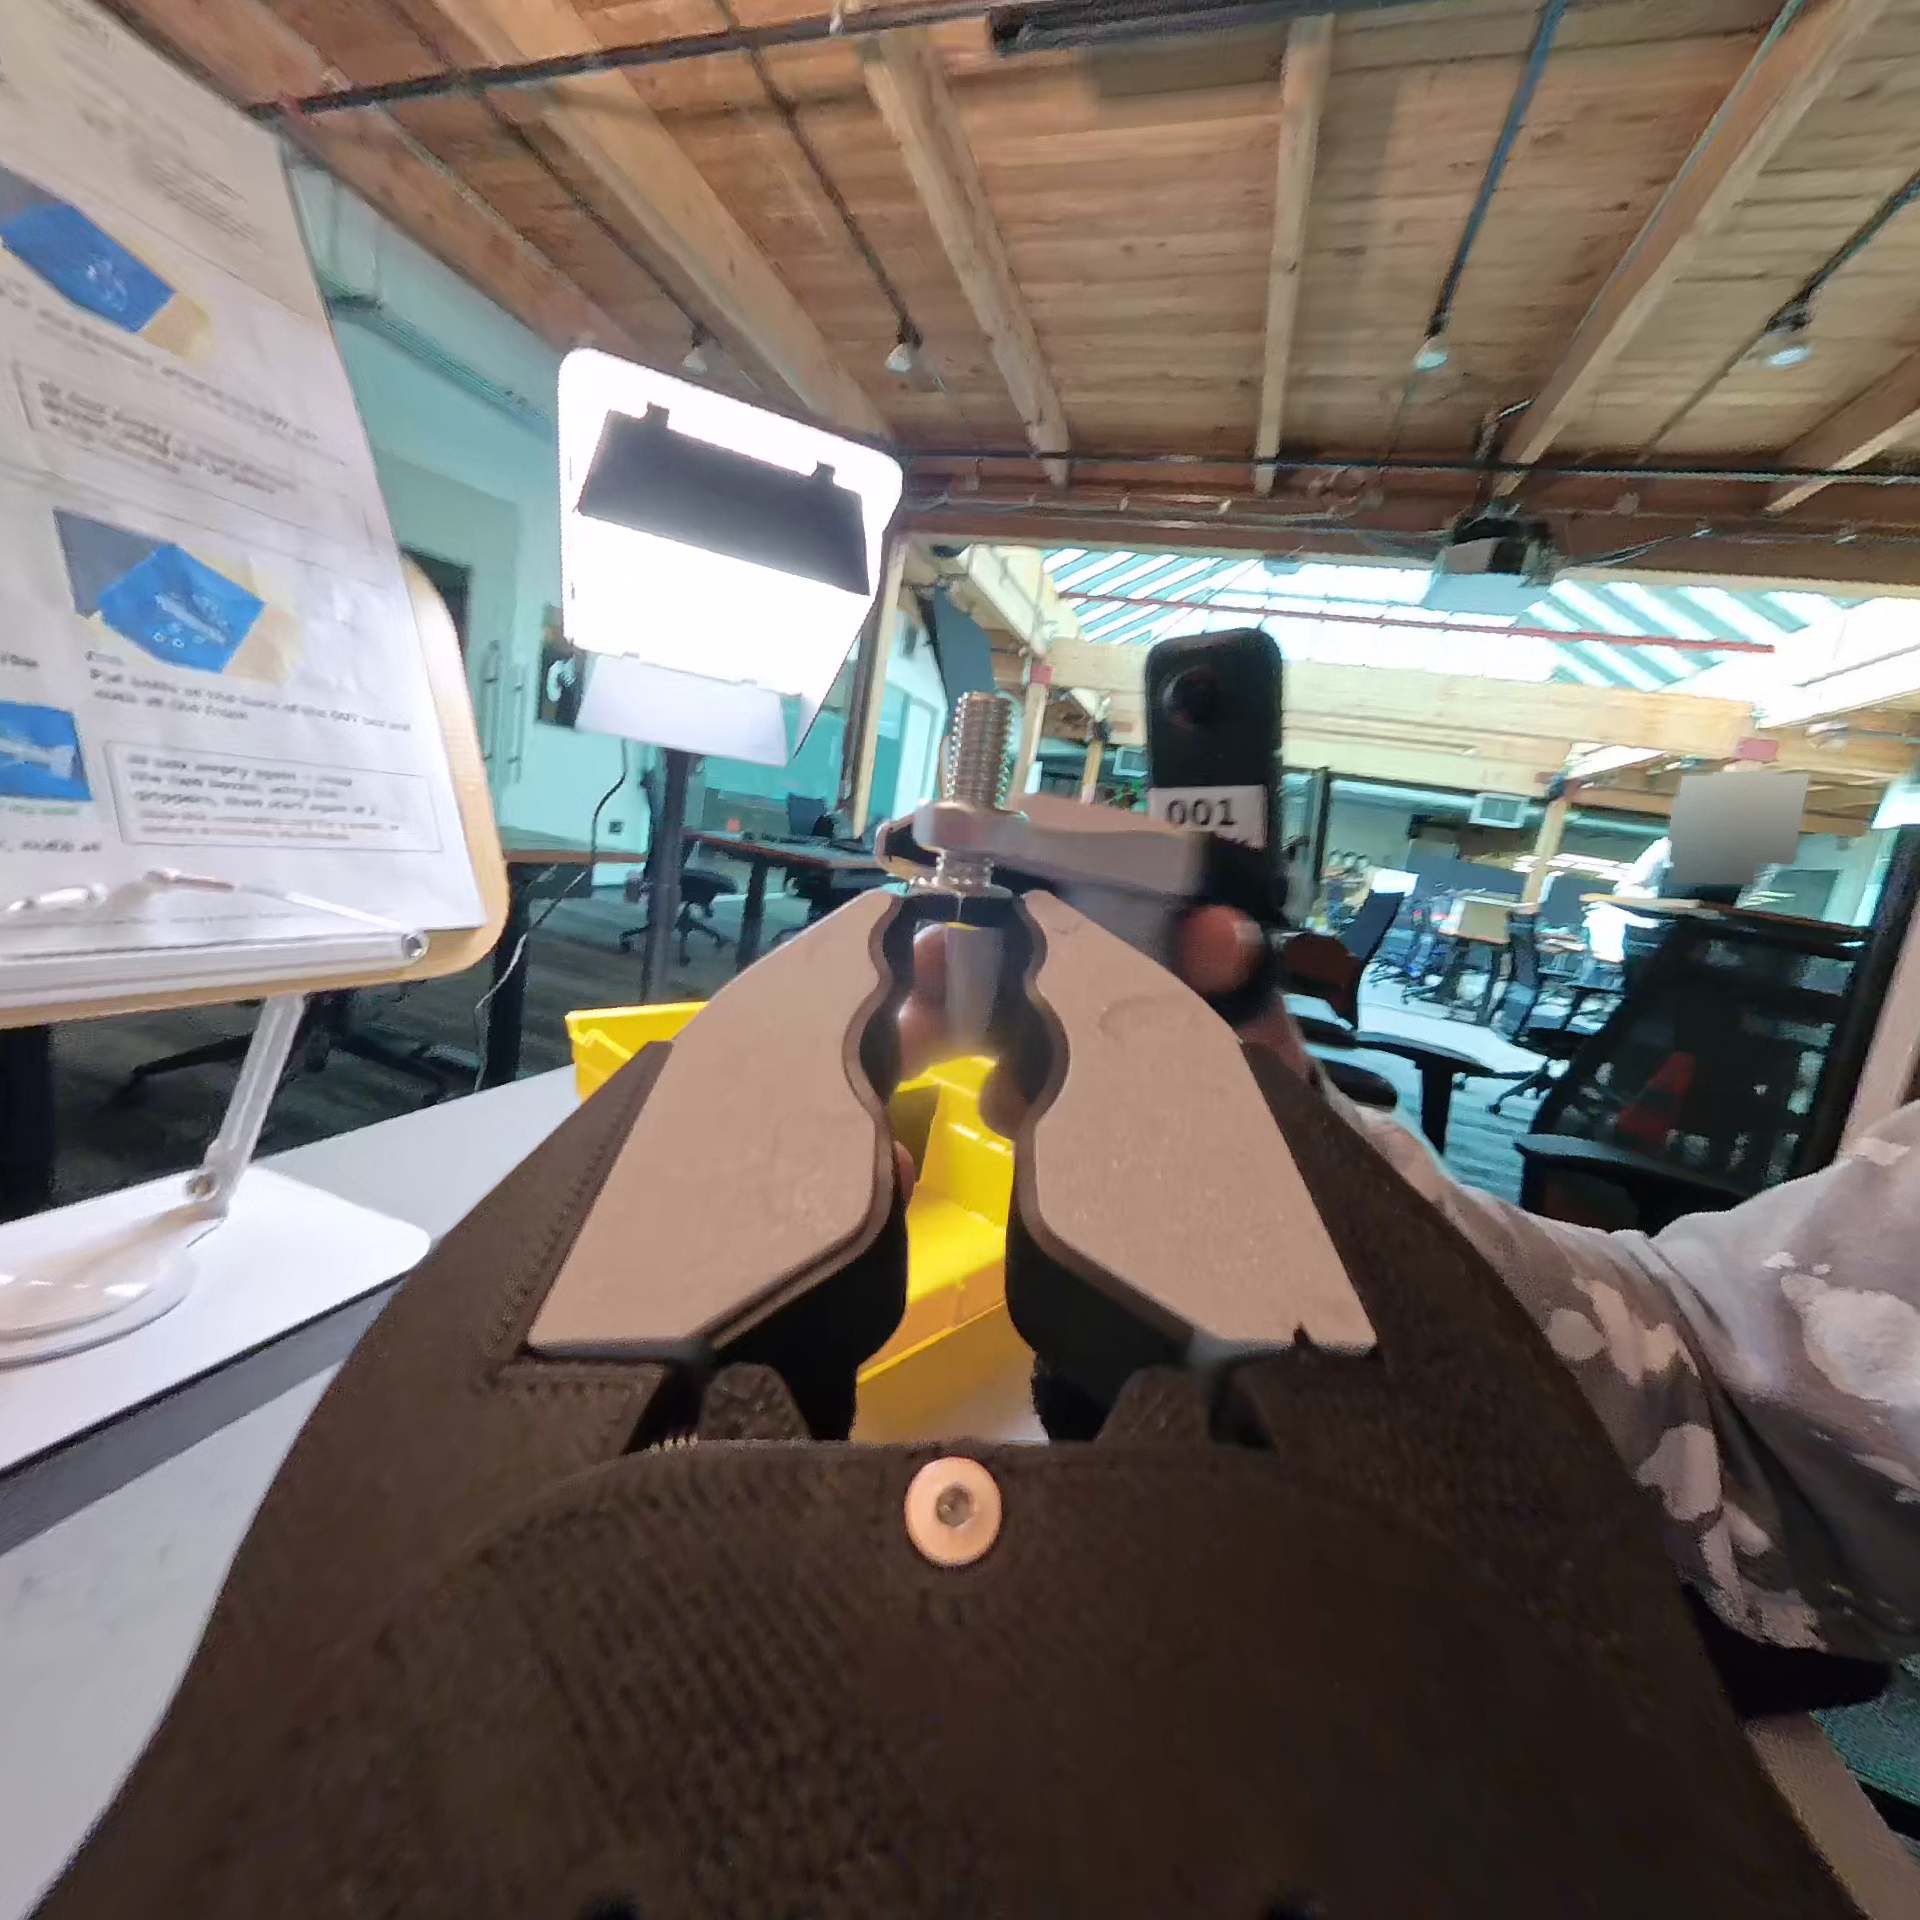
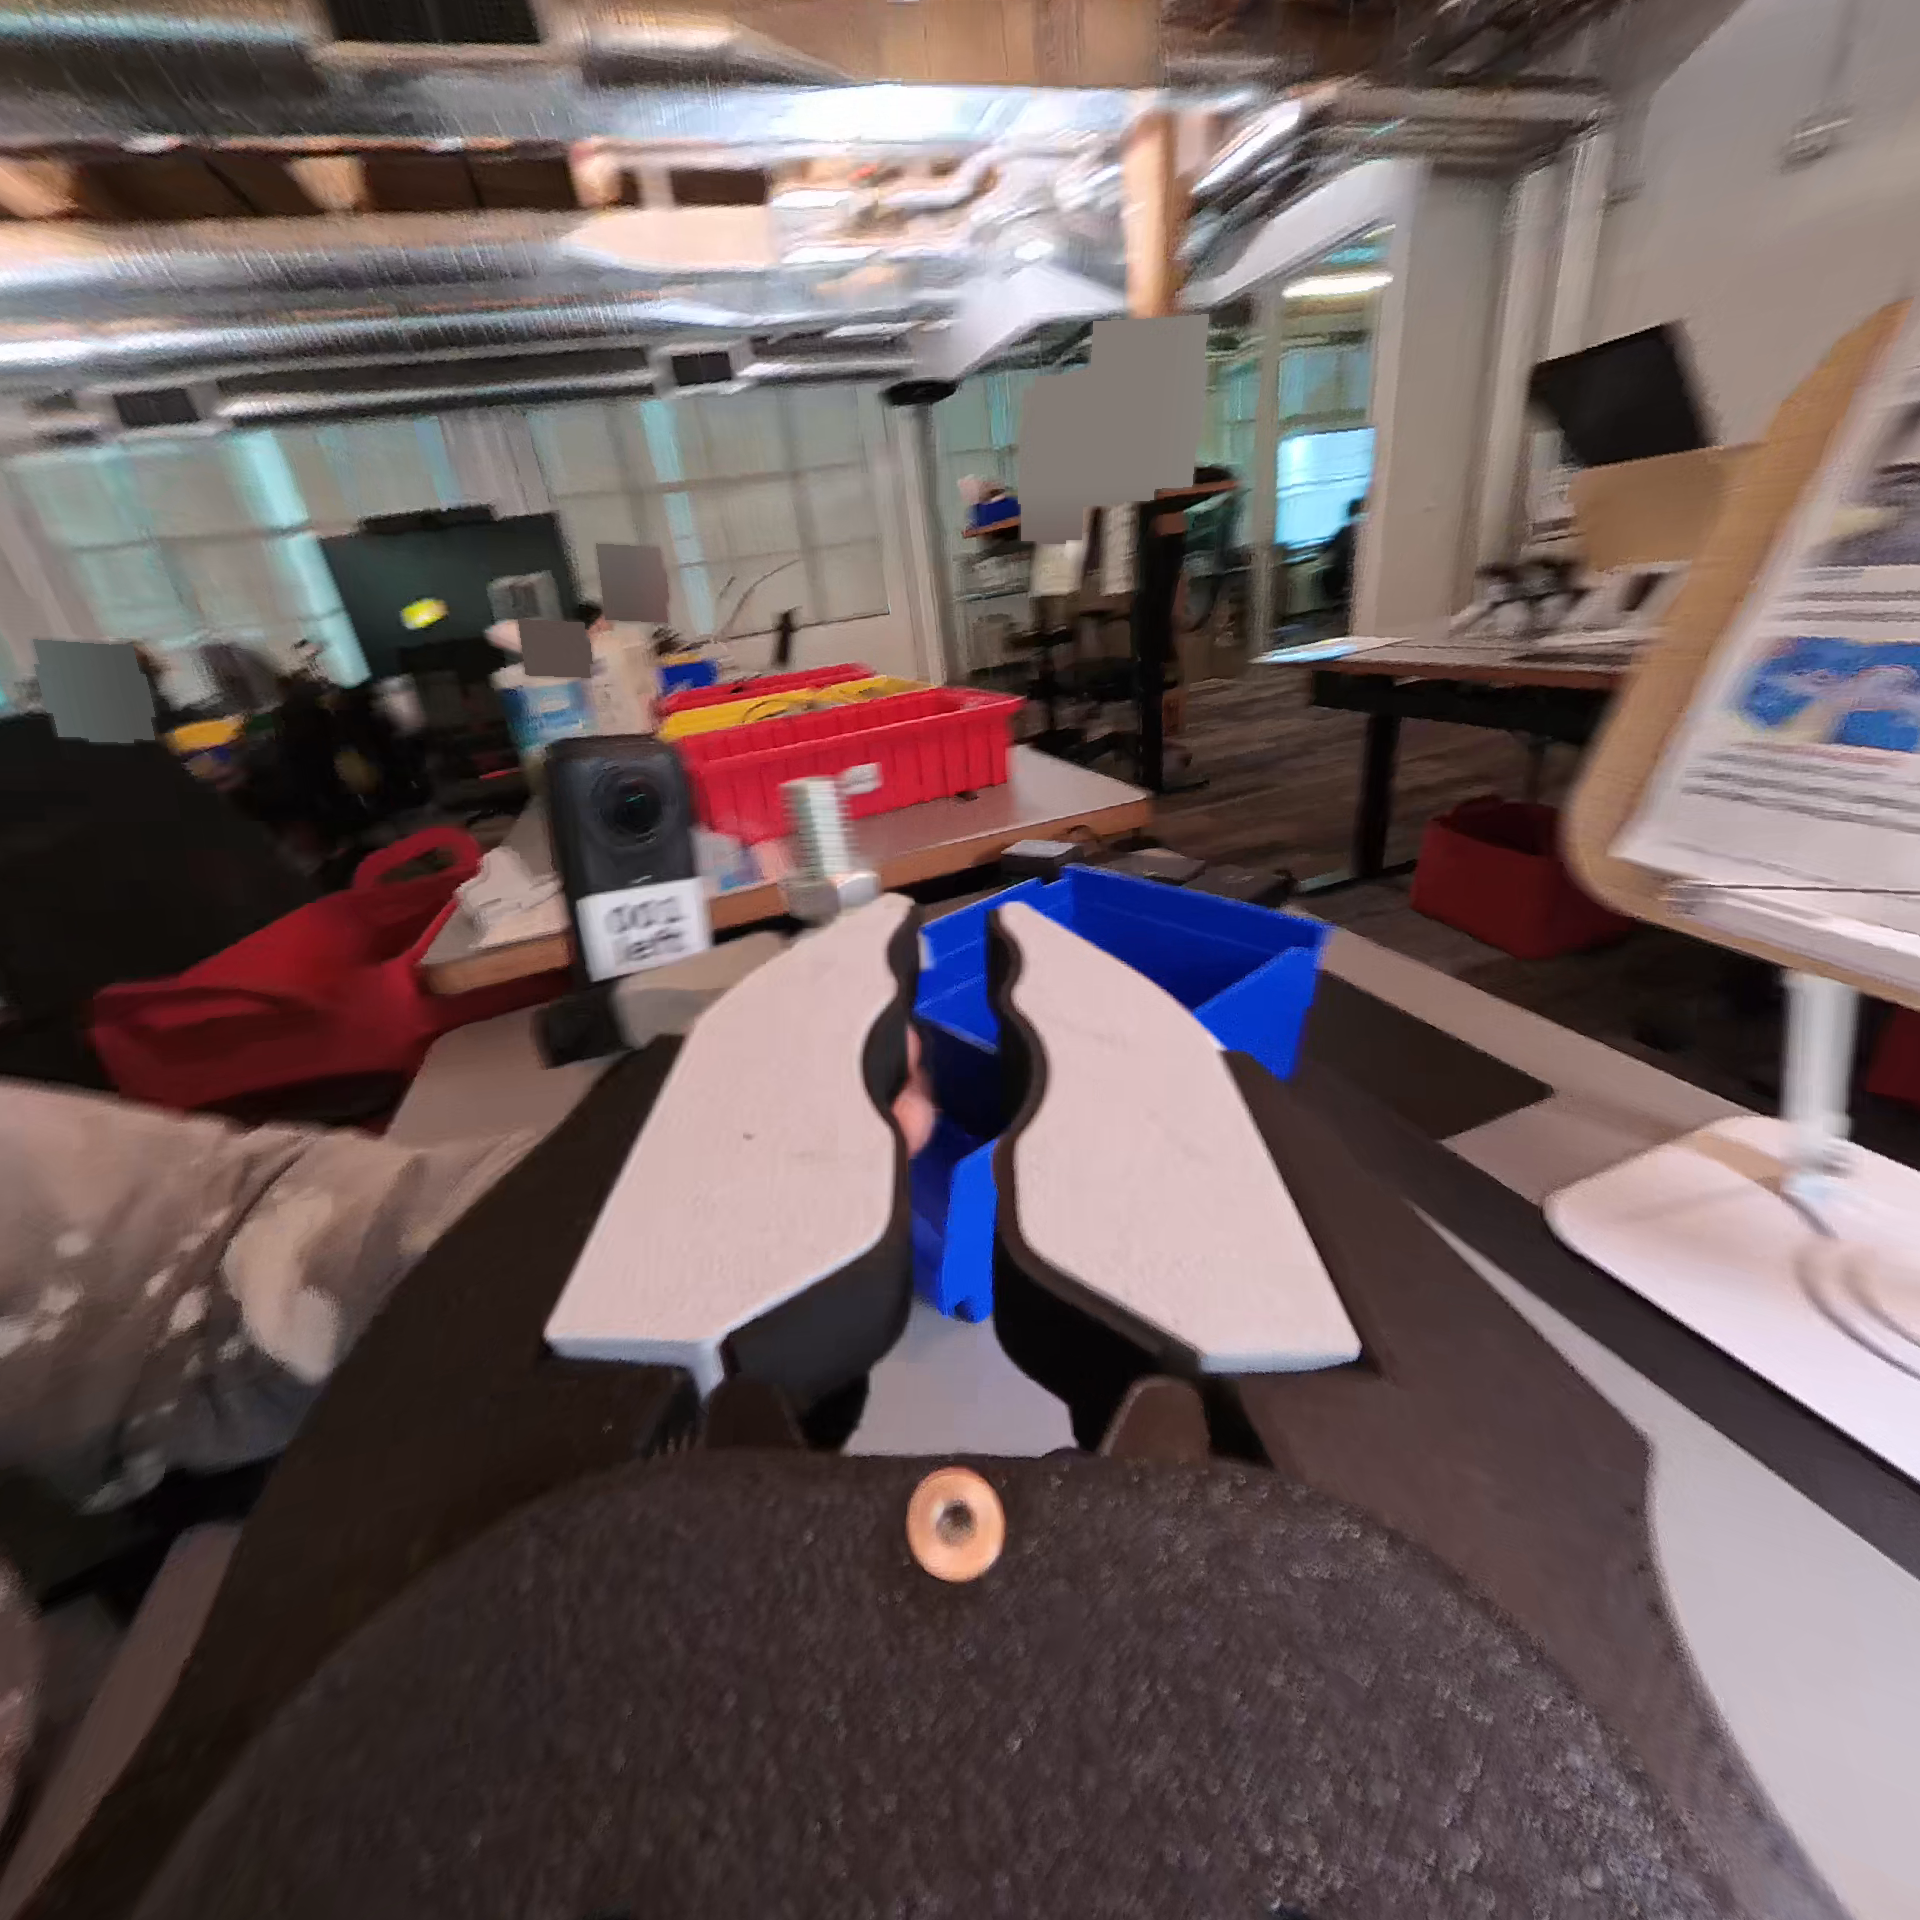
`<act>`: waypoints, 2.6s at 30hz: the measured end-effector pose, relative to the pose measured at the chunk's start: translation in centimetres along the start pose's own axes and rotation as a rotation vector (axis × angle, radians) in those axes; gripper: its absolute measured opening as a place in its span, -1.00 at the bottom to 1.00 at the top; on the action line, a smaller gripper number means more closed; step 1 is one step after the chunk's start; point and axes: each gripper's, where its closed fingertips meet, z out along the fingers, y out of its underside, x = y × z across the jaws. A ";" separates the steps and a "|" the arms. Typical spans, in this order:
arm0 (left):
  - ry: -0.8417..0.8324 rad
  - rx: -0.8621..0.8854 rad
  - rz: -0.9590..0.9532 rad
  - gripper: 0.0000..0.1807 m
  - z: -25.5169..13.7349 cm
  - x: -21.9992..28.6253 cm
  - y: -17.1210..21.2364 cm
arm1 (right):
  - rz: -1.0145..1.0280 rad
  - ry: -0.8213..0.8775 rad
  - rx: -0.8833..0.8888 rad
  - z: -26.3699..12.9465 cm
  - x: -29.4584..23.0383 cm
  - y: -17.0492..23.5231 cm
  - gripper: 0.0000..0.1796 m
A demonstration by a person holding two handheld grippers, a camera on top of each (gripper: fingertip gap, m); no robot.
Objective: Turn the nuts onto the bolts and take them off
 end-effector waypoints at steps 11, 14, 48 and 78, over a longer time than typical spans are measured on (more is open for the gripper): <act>-0.016 -0.038 0.016 -0.80 0.3 0.0 0.6 | -0.033 -0.020 -0.010 0.6 -1.1 0.2 -0.63; -0.001 -0.001 -0.003 -0.81 -0.1 -0.1 -0.3 | -0.029 0.061 0.030 -0.4 0.7 -0.7 -0.90; -0.002 -0.014 -0.006 -0.80 0.1 0.0 0.2 | 0.003 -0.034 0.004 0.7 -1.6 -0.1 -0.61; 0.087 -0.101 -0.068 -0.80 0.9 1.1 1.6 | -0.007 -0.130 -0.044 0.0 -2.1 0.5 -0.81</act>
